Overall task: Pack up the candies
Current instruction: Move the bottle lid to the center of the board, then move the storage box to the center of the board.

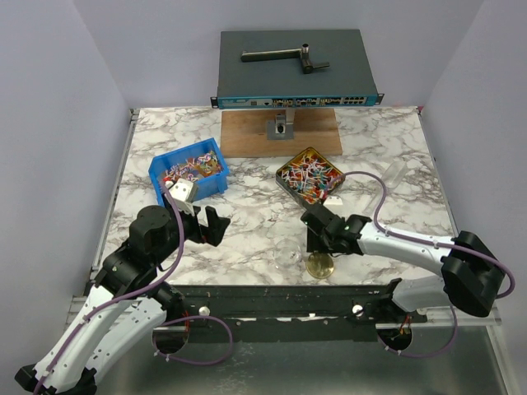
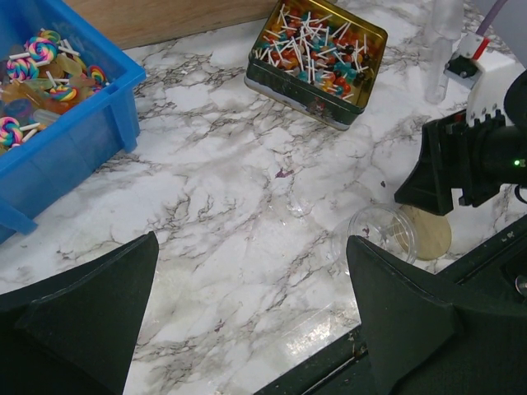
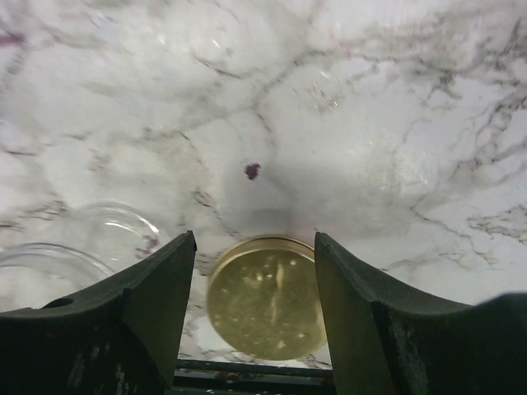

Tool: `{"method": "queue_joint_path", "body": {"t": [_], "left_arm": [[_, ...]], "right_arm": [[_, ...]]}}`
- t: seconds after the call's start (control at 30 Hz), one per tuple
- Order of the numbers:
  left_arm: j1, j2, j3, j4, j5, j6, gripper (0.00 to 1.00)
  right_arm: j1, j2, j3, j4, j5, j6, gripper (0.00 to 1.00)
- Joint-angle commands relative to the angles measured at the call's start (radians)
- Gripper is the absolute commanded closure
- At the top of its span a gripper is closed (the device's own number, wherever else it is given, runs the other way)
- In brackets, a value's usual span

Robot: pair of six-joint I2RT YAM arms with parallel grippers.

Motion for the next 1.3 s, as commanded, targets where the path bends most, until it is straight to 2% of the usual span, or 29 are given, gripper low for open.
{"method": "queue_joint_path", "body": {"t": [0.0, 0.4, 0.53, 0.77, 0.97, 1.27], "left_arm": [[0.006, -0.009, 0.001, -0.018, 0.013, -0.003, 0.01], [0.008, 0.025, 0.012, 0.005, -0.028, 0.007, 0.01], [0.01, 0.094, 0.067, -0.009, 0.008, 0.038, 0.01], [0.031, 0.263, 0.177, -0.048, -0.04, 0.094, 0.02], [0.1, 0.403, 0.252, -0.073, -0.04, 0.13, 0.08], [0.247, 0.621, 0.351, -0.075, 0.109, 0.126, 0.17]], "right_arm": [[0.006, -0.034, 0.12, -0.064, 0.08, -0.025, 0.37], [0.006, 0.037, 0.314, -0.023, 0.077, -0.129, 0.35], [0.006, 0.047, 0.353, -0.009, 0.048, -0.16, 0.34], [0.006, 0.005, 0.353, 0.036, 0.033, -0.205, 0.34], [0.006, -0.04, 0.339, 0.044, 0.026, -0.235, 0.34], [0.006, -0.13, 0.281, 0.074, -0.001, -0.259, 0.33]]}}
